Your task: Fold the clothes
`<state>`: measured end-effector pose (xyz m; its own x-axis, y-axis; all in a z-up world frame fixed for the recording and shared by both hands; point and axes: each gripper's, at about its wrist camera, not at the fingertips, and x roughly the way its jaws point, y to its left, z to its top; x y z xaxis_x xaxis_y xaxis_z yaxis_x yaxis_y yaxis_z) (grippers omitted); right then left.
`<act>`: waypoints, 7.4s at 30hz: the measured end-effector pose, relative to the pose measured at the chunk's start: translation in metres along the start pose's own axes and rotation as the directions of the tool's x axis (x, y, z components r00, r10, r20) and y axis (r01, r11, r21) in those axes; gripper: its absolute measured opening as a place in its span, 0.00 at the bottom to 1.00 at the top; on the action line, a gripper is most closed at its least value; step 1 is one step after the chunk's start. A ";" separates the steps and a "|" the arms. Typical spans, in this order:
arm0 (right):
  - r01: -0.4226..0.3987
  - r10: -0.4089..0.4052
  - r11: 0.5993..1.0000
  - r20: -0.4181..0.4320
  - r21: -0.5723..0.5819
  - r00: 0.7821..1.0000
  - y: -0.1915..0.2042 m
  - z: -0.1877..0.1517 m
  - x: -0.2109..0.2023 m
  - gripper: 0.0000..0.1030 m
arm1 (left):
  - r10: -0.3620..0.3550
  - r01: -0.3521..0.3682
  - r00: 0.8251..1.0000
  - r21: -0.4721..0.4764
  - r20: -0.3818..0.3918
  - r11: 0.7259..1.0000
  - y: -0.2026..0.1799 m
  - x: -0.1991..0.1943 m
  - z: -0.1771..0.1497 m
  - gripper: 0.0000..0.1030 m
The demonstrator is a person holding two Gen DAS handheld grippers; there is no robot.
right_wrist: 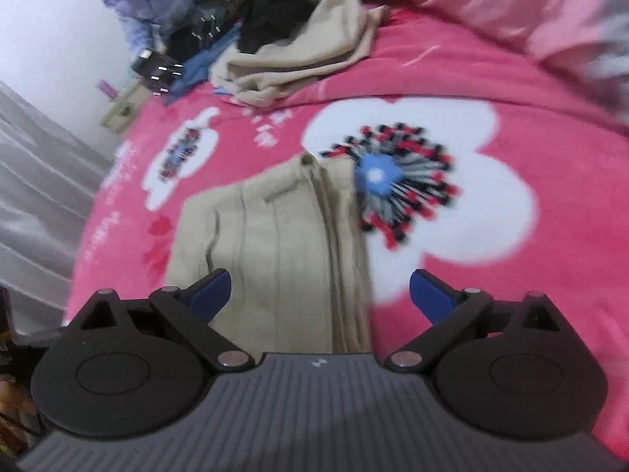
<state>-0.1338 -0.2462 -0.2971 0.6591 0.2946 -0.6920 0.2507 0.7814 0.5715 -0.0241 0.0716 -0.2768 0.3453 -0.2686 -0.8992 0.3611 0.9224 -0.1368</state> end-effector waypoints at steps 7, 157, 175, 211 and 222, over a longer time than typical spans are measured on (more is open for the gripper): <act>-0.134 0.134 0.984 0.000 0.114 0.991 -0.037 0.042 0.070 0.93 | -0.132 0.131 0.991 -0.026 -0.022 0.991 0.006 0.045 0.029 0.80; -0.608 0.251 -0.126 -0.618 -0.784 0.745 0.540 -0.195 0.164 0.31 | 0.363 -0.194 0.891 -0.494 0.273 0.848 0.300 -0.270 -0.240 0.70; -0.664 0.166 -0.039 -0.660 -0.746 0.732 0.455 -0.169 0.115 0.33 | 0.532 -0.218 0.836 -0.810 0.133 0.544 0.253 -0.316 -0.272 0.77; -0.440 0.070 0.347 -0.445 -0.828 0.893 0.469 -0.181 -0.039 0.39 | 0.673 -0.304 0.720 -0.795 0.169 0.525 0.172 -0.445 -0.261 0.90; -0.316 0.050 0.425 -0.327 -0.848 0.944 0.440 -0.145 -0.124 0.44 | 0.720 -0.379 0.662 -0.736 0.208 0.561 0.089 -0.493 -0.217 1.00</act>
<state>-0.2083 0.1412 -0.0242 0.4031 0.4968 -0.7686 -0.7032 0.7056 0.0874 -0.3502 0.3469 0.0644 0.6689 0.4291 -0.6070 -0.5662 0.8232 -0.0421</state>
